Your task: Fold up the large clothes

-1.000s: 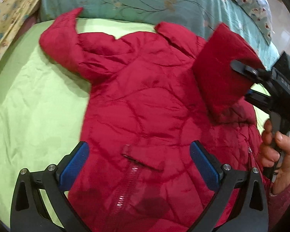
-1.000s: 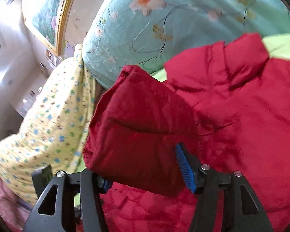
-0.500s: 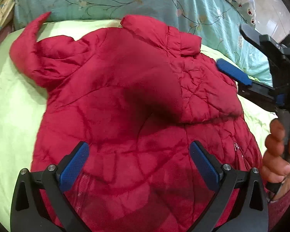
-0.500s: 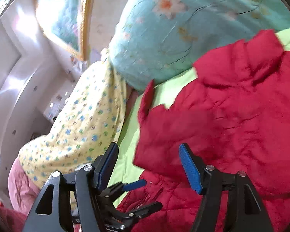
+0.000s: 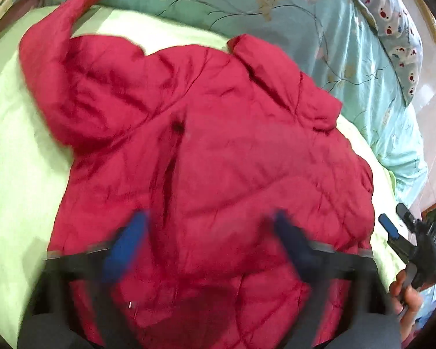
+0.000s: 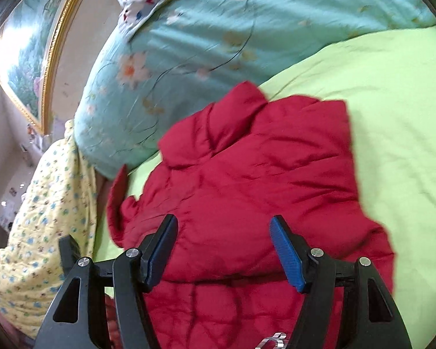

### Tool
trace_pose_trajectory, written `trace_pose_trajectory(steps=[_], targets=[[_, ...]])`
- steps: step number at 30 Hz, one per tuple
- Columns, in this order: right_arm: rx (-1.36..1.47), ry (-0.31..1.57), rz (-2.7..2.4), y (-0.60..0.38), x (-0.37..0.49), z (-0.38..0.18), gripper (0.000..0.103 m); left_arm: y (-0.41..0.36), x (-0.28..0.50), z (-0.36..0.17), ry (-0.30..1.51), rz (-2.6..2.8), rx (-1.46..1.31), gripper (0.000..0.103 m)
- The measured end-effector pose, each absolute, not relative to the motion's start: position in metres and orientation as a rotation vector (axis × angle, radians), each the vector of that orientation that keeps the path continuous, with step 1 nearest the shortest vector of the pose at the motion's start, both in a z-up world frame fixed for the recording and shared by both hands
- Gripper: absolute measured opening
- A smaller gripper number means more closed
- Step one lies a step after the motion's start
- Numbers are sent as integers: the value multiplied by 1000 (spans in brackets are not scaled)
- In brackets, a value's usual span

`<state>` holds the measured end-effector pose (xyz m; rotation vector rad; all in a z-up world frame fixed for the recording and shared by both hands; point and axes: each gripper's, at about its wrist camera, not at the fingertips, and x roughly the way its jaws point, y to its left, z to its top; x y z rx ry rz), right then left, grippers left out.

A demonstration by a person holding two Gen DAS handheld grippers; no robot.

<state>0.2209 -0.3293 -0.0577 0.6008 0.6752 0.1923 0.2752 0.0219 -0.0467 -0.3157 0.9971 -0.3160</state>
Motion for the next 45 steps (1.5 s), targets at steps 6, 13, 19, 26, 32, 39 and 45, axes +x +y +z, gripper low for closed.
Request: trace_pose_trajectory(steps=[6, 13, 19, 26, 32, 39, 45], targets=[[372, 677, 83, -319, 223, -44, 69, 27, 285, -17, 910, -247, -177, 20], [170, 777, 29, -293, 253, -70, 64, 23, 296, -56, 947, -214, -45, 22], [179, 846, -10, -302, 265, -105, 64, 39, 287, -39, 908, -186, -54, 27], [169, 835, -19, -300, 266, -110, 68, 57, 267, 10, 796, -302, -170, 27], [160, 836, -32, -298, 262, -102, 67, -4, 277, -5, 850, -350, -20, 27], [44, 753, 48, -260, 247, -64, 67, -14, 287, -47, 926, -309, 17, 28], [6, 903, 23, -248, 274, -104, 67, -7, 286, -48, 934, -314, 0, 28]])
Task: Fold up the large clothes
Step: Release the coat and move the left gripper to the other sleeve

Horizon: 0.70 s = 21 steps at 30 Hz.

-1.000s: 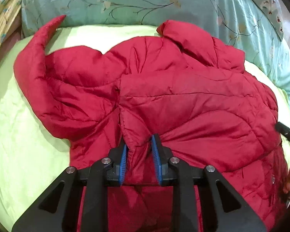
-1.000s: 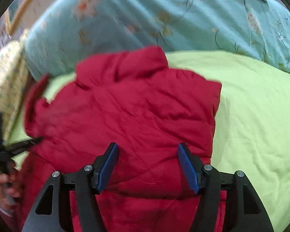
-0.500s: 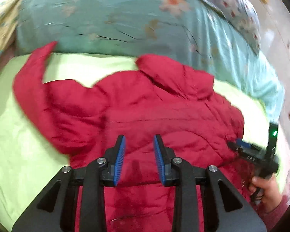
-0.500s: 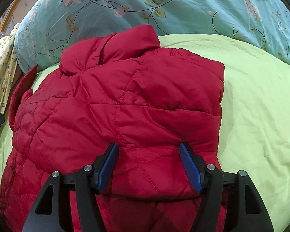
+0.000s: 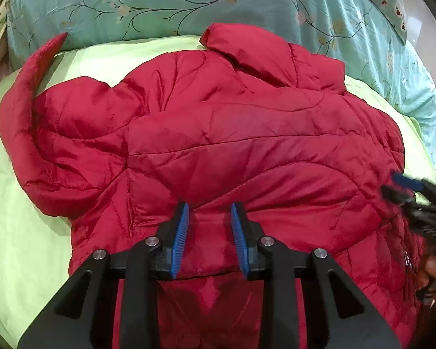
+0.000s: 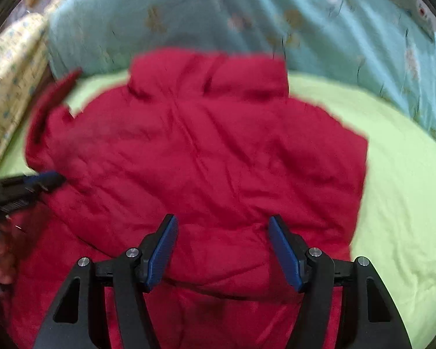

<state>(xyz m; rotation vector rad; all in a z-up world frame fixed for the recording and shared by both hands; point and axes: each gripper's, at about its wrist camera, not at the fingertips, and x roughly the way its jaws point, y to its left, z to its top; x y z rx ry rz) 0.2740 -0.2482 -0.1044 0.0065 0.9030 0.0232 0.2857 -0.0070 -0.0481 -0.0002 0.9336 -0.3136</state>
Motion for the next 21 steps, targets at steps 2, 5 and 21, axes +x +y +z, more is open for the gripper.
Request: trace_pose_trajectory(steps=[2, 5, 21], targets=[[37, 898, 38, -253, 274, -115, 67, -4, 286, -49, 933, -322, -11, 28], [38, 901, 35, -252, 275, -115, 67, -1, 283, -50, 930, -324, -10, 28], [87, 864, 36, -257, 263, -102, 69, 38, 270, -21, 910, -252, -66, 28]])
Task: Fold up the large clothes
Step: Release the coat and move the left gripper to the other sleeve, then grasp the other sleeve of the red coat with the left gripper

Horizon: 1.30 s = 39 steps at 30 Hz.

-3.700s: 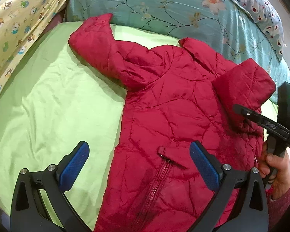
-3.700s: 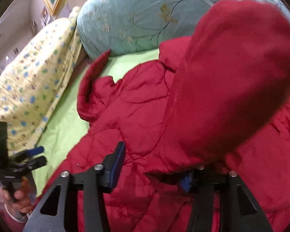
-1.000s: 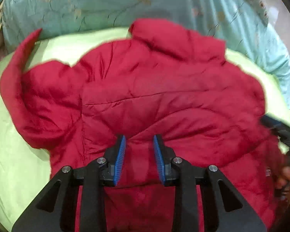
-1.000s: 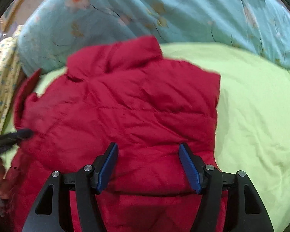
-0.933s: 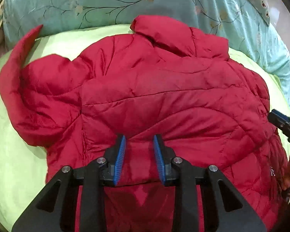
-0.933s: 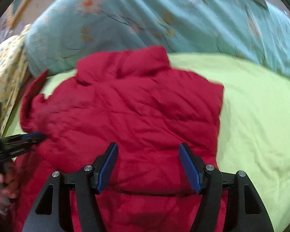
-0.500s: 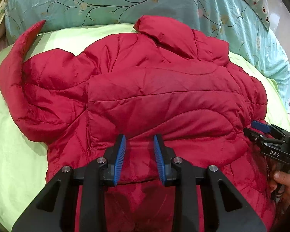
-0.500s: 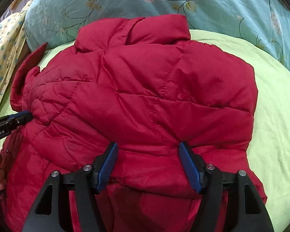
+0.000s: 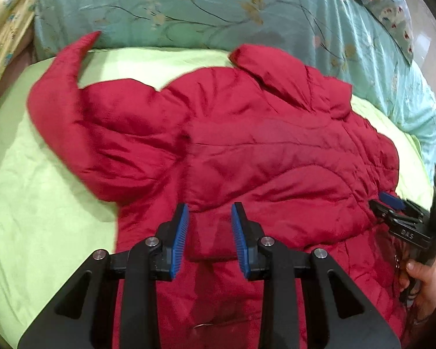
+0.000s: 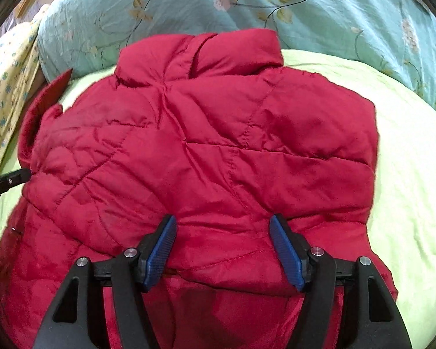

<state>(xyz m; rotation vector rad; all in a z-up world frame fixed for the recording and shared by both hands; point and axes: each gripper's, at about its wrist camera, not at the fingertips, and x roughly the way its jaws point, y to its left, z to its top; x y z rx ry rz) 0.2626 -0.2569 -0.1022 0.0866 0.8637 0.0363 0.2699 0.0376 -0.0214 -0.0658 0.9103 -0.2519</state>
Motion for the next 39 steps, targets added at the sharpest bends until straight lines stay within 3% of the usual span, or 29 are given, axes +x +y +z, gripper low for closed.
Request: trace_pose_trajectory(steps=[15, 23, 27, 29, 34, 36, 37, 38, 39], targets=[[164, 815, 205, -230, 200, -58, 69, 92, 279, 4, 863, -140, -137, 29], [245, 817, 306, -219, 163, -49, 69, 132, 334, 25, 854, 35, -116, 53], [277, 828, 324, -215, 145, -49, 69, 148, 388, 28, 894, 118, -91, 57], [283, 835, 331, -216, 141, -50, 69, 149, 416, 25, 914, 173, -35, 65], [303, 839, 334, -217, 133, -51, 69, 147, 474, -2, 967, 324, 129, 66], [310, 842, 335, -218, 133, -52, 69, 147, 489, -16, 987, 357, 168, 58], [313, 842, 335, -218, 133, -52, 69, 148, 493, -21, 994, 354, 173, 33], [314, 841, 335, -218, 133, -52, 69, 150, 497, -25, 1005, 351, 172, 15], [316, 838, 335, -219, 133, -52, 69, 153, 495, -26, 998, 334, 151, 14]])
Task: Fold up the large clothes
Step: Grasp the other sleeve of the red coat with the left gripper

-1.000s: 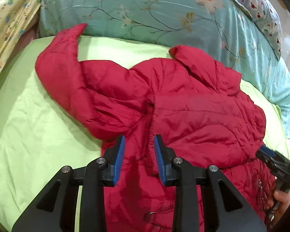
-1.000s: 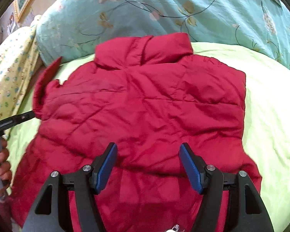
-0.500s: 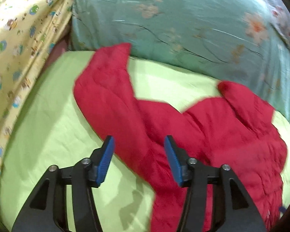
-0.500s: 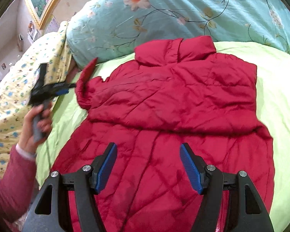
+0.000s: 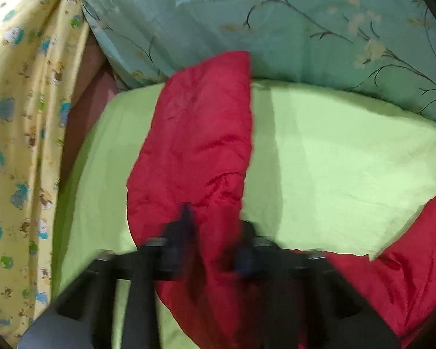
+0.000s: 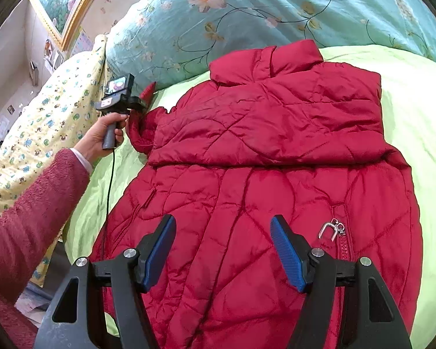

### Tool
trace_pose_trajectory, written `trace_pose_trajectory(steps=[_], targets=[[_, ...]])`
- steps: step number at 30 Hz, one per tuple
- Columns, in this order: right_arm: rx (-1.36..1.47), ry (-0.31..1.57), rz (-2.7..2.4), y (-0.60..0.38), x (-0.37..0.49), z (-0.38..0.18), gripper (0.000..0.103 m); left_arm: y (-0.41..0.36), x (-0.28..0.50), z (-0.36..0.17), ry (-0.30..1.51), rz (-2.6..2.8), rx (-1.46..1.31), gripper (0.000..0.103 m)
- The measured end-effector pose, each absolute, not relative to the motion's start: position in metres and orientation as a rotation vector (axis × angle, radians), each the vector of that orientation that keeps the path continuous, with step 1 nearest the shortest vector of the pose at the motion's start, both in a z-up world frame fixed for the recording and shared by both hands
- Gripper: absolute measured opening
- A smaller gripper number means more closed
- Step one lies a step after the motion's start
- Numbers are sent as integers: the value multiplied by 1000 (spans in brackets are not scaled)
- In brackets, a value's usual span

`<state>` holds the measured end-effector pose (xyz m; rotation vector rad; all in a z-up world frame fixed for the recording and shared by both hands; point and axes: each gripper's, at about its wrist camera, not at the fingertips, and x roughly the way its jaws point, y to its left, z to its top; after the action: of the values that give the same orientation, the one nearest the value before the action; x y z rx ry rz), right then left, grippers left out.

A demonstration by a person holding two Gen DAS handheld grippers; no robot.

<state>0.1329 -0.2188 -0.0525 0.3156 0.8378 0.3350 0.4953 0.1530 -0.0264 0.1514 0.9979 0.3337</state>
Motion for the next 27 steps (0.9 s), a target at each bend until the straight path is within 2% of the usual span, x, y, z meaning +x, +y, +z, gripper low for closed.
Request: trace_pose_trajectory(steps=[2, 13, 21, 27], targets=[[323, 831, 336, -220, 133, -53, 69, 155, 486, -21, 953, 305, 123, 10], [356, 803, 345, -215, 126, -51, 70, 149, 398, 28, 778, 35, -81, 9], [409, 796, 319, -224, 122, -52, 71, 84, 303, 50, 698, -197, -201, 9], [446, 793, 259, -239, 124, -57, 71, 17, 263, 46, 691, -340, -160, 9]])
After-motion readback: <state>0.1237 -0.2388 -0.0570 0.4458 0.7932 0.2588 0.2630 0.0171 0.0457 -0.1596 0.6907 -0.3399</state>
